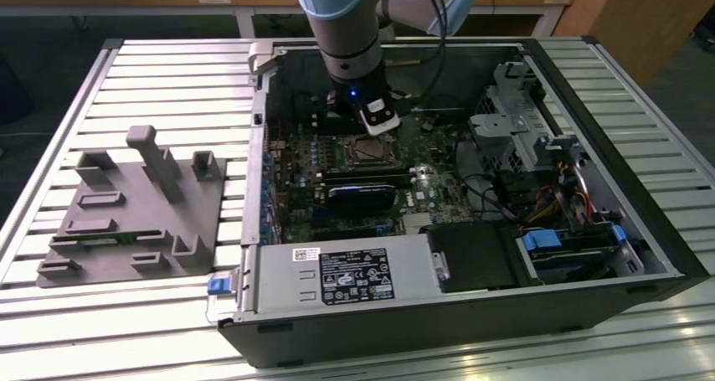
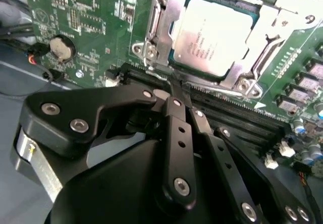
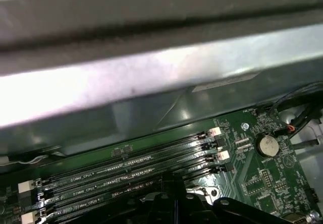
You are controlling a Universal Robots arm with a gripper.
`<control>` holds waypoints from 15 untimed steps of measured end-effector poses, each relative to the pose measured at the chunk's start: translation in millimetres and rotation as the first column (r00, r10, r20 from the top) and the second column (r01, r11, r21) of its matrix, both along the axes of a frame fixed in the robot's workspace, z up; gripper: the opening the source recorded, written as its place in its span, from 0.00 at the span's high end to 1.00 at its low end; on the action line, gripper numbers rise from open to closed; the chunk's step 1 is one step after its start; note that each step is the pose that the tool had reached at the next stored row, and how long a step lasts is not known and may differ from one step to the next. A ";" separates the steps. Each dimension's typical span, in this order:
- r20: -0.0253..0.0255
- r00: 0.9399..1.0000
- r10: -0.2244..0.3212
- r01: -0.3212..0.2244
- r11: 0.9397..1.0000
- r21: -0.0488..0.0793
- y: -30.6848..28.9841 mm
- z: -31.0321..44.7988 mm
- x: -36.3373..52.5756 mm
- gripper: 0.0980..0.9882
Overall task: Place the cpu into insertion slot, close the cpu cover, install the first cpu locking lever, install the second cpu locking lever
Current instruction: 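Install the first cpu locking lever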
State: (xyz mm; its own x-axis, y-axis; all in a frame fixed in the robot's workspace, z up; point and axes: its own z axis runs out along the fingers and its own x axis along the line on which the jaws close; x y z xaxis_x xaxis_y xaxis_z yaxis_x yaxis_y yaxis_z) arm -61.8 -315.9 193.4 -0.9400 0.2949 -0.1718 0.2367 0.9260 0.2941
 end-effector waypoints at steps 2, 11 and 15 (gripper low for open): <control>0.000 1.000 0.000 0.000 1.000 0.000 0.0 3.1 0.0 0.99; 0.000 1.000 0.000 0.000 1.000 0.000 0.0 7.1 -2.3 0.99; 0.000 1.000 0.000 0.000 1.000 0.000 0.0 6.4 -2.5 0.99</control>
